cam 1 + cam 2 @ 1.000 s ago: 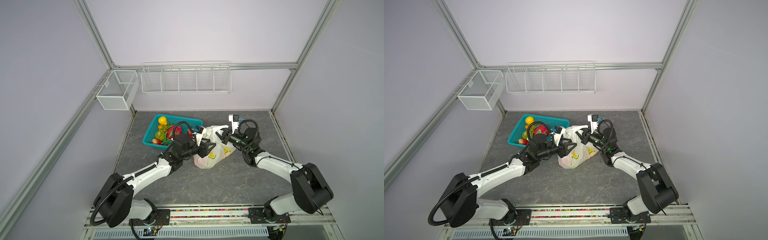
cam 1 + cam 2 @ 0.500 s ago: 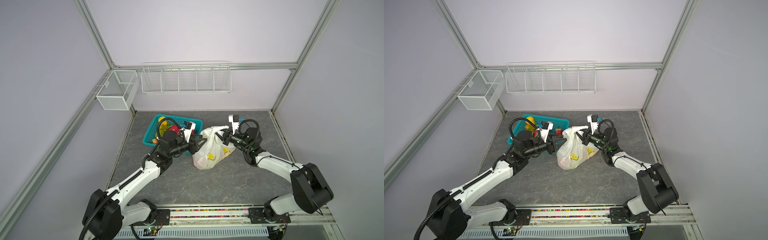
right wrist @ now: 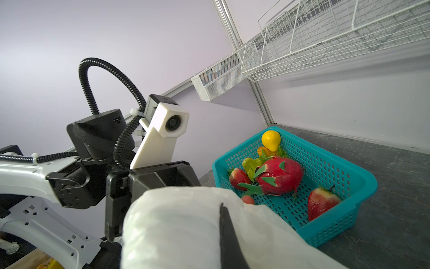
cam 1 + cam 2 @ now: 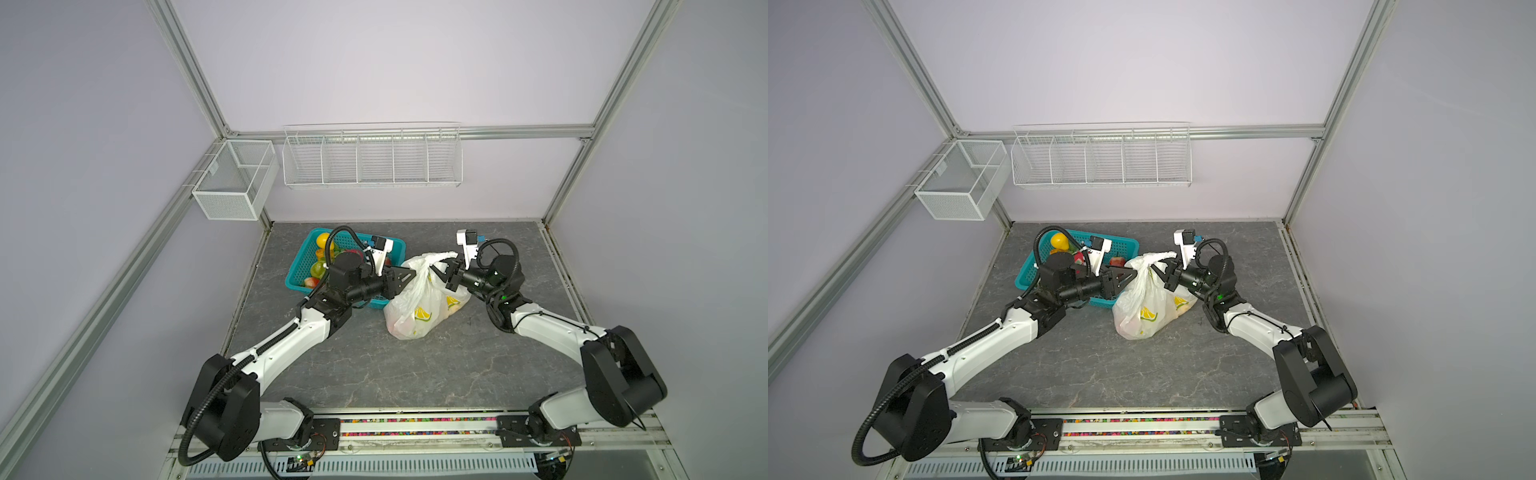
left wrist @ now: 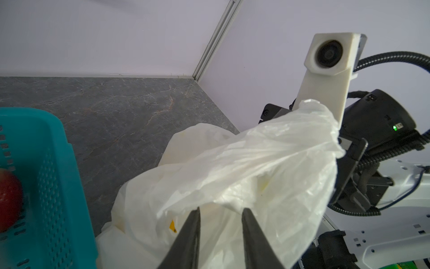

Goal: Place the fake fruits into the plastic bag and tie a complex knot

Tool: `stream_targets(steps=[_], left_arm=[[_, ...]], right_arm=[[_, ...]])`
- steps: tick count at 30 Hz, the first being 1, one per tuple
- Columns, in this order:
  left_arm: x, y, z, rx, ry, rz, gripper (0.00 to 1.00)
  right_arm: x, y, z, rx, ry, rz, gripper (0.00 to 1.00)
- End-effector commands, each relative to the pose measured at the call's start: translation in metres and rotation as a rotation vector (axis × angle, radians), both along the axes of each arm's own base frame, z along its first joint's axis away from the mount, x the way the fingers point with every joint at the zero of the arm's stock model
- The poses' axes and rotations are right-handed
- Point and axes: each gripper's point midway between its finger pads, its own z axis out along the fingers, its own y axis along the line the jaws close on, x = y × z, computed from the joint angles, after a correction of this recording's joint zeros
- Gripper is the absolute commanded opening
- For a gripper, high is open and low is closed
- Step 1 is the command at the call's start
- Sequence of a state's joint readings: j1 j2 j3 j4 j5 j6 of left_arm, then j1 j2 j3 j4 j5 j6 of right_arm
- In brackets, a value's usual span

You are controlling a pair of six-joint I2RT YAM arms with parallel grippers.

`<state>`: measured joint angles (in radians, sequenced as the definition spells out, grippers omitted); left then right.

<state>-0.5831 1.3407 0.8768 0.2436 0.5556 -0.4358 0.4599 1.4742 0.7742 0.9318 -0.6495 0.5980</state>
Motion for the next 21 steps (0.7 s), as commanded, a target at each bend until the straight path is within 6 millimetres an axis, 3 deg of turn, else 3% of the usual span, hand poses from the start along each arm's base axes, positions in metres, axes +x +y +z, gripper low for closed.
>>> stream_targets(steps=[1,11,21], left_arm=[[0.001,-0.012,0.028,-0.085,-0.021,-0.055,0.33],[0.013,-0.021,0.03,-0.108,-0.031,-0.068,0.34],[0.011,-0.018,0.028,-0.094,-0.044,-0.058,0.05]], right_arm=[[0.0,0.003,0.007,0.008,-0.032,0.012,0.07],[-0.001,0.003,0.007,0.0,-0.036,0.012,0.07],[0.001,0.002,0.005,-0.012,-0.039,-0.002,0.07]])
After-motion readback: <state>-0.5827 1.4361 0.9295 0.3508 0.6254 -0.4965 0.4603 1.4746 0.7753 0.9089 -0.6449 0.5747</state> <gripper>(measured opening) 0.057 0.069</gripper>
